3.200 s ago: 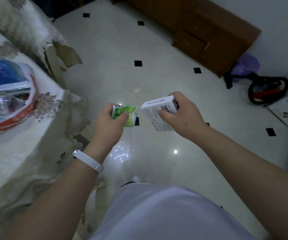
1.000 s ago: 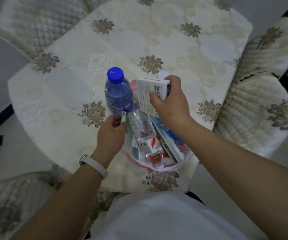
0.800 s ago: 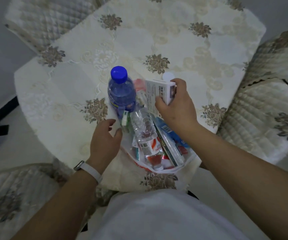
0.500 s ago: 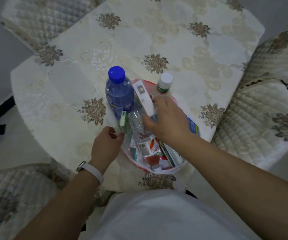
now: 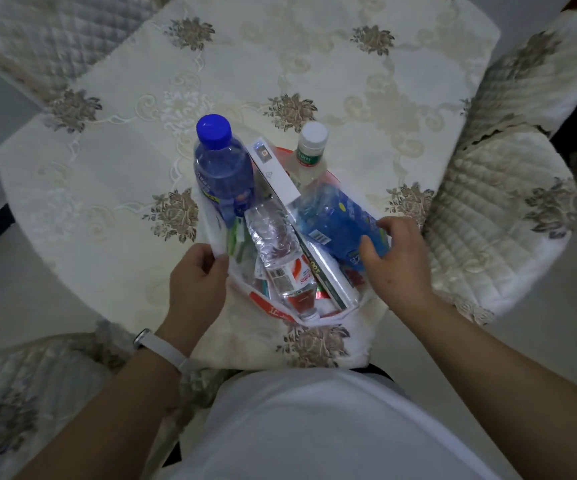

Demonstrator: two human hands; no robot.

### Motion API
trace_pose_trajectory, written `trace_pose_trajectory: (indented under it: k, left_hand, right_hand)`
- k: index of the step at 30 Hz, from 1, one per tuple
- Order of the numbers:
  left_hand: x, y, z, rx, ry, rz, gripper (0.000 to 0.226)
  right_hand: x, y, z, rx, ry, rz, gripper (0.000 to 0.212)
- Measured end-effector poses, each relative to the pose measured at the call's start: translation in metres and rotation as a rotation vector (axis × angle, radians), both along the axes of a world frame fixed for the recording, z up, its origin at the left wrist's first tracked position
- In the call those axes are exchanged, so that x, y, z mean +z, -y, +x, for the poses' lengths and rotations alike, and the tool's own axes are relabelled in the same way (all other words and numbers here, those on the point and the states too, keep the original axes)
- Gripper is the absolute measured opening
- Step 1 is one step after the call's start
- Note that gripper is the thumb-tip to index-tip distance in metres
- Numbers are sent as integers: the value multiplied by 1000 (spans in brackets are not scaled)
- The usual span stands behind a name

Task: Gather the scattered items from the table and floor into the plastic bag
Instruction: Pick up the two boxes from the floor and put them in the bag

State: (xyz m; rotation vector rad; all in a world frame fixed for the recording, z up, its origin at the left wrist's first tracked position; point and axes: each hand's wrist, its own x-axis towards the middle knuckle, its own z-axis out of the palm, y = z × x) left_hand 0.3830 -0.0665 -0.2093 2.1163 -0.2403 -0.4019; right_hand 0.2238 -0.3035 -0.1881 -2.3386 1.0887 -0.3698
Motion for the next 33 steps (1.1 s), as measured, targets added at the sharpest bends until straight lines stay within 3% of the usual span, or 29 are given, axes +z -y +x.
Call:
trace_pose_trajectory:
  k: [7, 13, 20, 33]
  left_hand:
    - [18, -11, -29, 75, 17, -34, 9]
    - [-1, -7, -51, 264, -111, -13, 9]
    - [-16, 24, -94, 196, -198, 175, 17]
    - [-18, 26, -146, 256, -125, 234, 17]
  right_hand:
    - [-30, 20, -40, 29, -144, 214, 54]
    - [-47, 29, -53, 54, -184, 231, 58]
    - [-55, 31, -58, 61, -264, 240, 29]
    - [-43, 46, -71, 170, -154, 285, 32]
